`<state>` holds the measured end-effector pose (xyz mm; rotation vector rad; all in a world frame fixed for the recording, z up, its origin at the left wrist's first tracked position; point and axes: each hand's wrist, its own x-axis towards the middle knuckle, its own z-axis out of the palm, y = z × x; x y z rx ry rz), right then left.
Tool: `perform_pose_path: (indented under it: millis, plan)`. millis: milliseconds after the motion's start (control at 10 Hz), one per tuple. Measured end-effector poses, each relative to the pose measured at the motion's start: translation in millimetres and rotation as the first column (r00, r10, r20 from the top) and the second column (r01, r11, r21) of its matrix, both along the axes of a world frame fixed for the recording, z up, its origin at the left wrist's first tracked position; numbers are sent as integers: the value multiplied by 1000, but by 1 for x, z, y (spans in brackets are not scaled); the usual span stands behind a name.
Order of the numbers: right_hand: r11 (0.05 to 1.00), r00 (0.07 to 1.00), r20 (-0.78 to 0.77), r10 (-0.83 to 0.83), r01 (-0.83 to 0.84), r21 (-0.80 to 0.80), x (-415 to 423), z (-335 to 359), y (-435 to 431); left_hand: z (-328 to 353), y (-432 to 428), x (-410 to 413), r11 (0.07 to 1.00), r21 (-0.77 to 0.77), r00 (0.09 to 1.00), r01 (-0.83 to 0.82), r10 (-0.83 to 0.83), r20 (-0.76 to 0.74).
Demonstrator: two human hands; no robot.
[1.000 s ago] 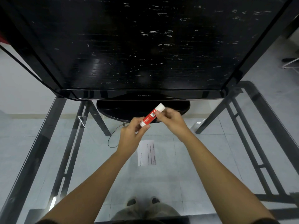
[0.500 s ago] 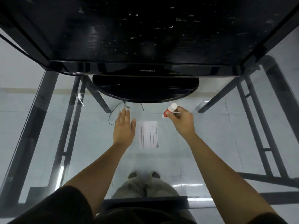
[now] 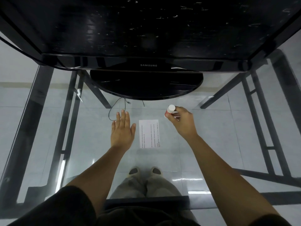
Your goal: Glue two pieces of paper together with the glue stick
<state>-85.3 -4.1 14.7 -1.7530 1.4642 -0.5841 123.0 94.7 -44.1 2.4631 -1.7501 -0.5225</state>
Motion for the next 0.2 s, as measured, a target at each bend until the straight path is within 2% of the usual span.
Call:
perform_pose_path:
  millis: [200]
  plan:
    - [997, 1000, 14, -9, 8, 71, -4, 0, 4, 4, -1, 3, 1000, -16, 995, -25, 23, -101]
